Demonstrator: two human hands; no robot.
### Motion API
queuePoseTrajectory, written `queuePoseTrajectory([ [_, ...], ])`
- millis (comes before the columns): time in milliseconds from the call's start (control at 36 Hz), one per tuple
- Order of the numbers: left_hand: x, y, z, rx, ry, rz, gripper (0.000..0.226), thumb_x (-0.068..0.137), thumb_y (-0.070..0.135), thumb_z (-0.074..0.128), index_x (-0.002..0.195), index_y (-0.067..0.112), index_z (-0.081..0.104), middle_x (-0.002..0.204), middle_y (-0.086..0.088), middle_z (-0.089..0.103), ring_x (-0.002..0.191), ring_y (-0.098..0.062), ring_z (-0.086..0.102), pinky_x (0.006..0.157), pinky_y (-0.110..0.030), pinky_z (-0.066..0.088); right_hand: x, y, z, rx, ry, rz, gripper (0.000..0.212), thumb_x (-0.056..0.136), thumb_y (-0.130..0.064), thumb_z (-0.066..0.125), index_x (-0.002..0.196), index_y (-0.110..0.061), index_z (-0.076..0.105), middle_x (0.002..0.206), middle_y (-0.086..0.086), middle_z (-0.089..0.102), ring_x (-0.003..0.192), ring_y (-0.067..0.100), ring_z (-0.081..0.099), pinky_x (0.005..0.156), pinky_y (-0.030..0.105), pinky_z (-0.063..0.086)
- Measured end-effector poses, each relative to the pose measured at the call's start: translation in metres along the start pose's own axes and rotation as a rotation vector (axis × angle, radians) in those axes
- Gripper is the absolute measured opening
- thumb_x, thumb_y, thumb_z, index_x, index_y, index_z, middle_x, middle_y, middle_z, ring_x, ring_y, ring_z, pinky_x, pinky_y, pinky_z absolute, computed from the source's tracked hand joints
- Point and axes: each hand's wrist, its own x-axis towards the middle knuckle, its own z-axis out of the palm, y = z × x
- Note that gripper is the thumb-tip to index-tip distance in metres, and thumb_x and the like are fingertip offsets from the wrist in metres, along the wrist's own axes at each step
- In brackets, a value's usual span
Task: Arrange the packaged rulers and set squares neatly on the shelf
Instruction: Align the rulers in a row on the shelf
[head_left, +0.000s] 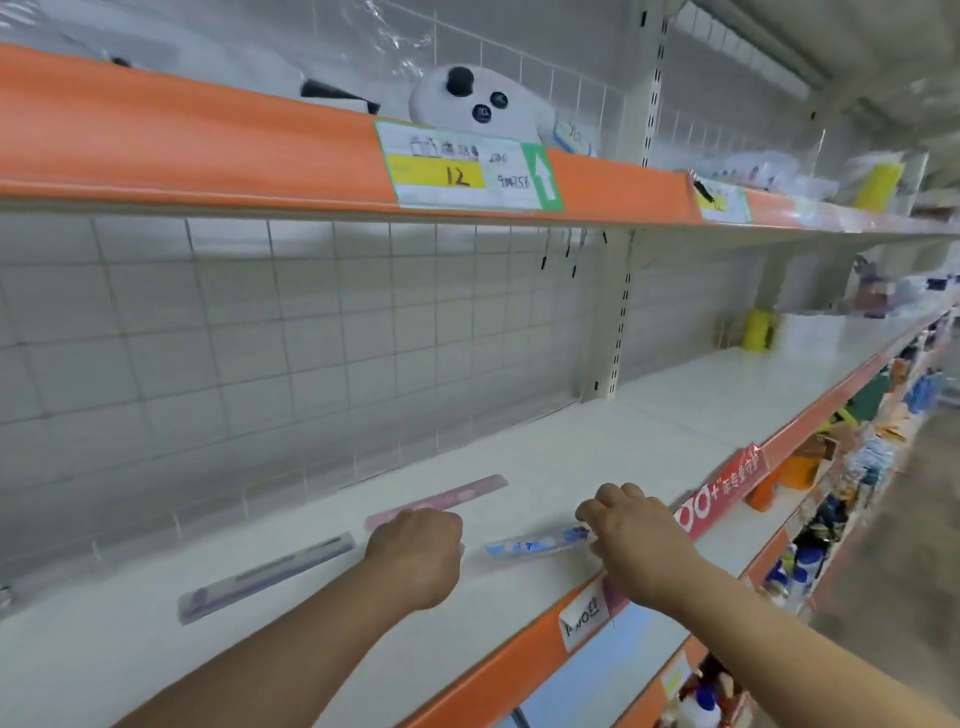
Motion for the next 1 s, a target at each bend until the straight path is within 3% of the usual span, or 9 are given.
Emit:
queuePoseTrajectory([
  [250,0.049,0.020,0.011,-0.072,0.014,-0.204,0.028,0.101,0.026,0.039,0.117,0.022,0.062,0.119,0.001,0.063,0.108,-0.018,0.060,0.082,-0.027,0.045,0.078,0.036,0.038,0.050,-0.017,-0.176,0.037,0.092,-0.012,0.040,0.127,-0.018,0.049,0.120,0.003,0.048,0.111,0.024,0.044,0.083,0.032,0.036],
  [583,0.120,0.076,0.016,-0.055,0.042,-0.418,0.026,0.097,0.025,0.039,0.110,0.015,0.060,0.117,-0.004,0.063,0.108,-0.024,0.059,0.085,-0.032,0.047,0.185,0.130,0.065,0.131,-0.089,-0.426,0.036,0.093,-0.016,0.045,0.128,-0.022,0.049,0.123,0.000,0.050,0.115,0.020,0.044,0.082,0.028,0.035],
  [778,0.139,0.096,0.018,-0.071,-0.005,-0.509,0.027,0.093,0.023,0.040,0.110,0.015,0.059,0.118,-0.007,0.062,0.110,-0.026,0.057,0.084,-0.034,0.047,0.220,0.151,0.080,0.184,-0.162,-0.453,0.039,0.092,-0.011,0.043,0.128,-0.023,0.052,0.123,0.000,0.052,0.116,0.019,0.044,0.089,0.028,0.039],
  [1000,0.148,0.110,0.010,-0.004,-0.026,-0.593,0.027,0.094,0.019,0.042,0.110,0.005,0.058,0.117,-0.013,0.062,0.111,-0.029,0.056,0.084,-0.034,0.046,0.243,0.155,0.092,0.284,-0.188,-0.501,0.031,0.092,-0.025,0.049,0.123,-0.027,0.056,0.119,-0.002,0.054,0.118,0.018,0.044,0.091,0.026,0.039],
])
